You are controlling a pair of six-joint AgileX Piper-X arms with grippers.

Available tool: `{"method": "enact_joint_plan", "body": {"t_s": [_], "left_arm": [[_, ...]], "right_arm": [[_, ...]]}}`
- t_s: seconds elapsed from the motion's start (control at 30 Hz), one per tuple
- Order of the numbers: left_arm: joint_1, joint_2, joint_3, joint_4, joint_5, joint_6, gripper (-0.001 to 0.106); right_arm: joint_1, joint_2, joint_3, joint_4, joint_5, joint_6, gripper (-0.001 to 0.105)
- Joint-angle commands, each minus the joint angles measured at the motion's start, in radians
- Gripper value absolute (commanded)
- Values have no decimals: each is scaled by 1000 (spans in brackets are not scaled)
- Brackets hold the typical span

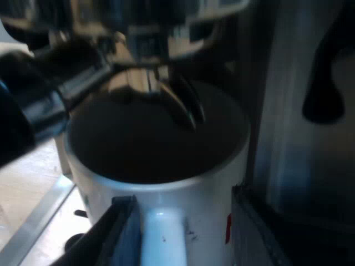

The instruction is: Place mug into machine

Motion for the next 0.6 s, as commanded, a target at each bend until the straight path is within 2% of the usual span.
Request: {"method": "enact_joint_plan", "body": {"t_s": [0.03, 0.27, 0.6], "left_arm": [[-4, -1, -6, -6, 2, -2, 79], [-4, -1, -6, -6, 2, -2, 79], [-4, -1, -6, -8, 2, -2, 79]], "right_arm": [[16, -54, 32, 29, -3, -16, 40], [80, -182, 130, 30, 8, -16, 40], [187, -359, 195, 36, 55, -16, 40]]}}
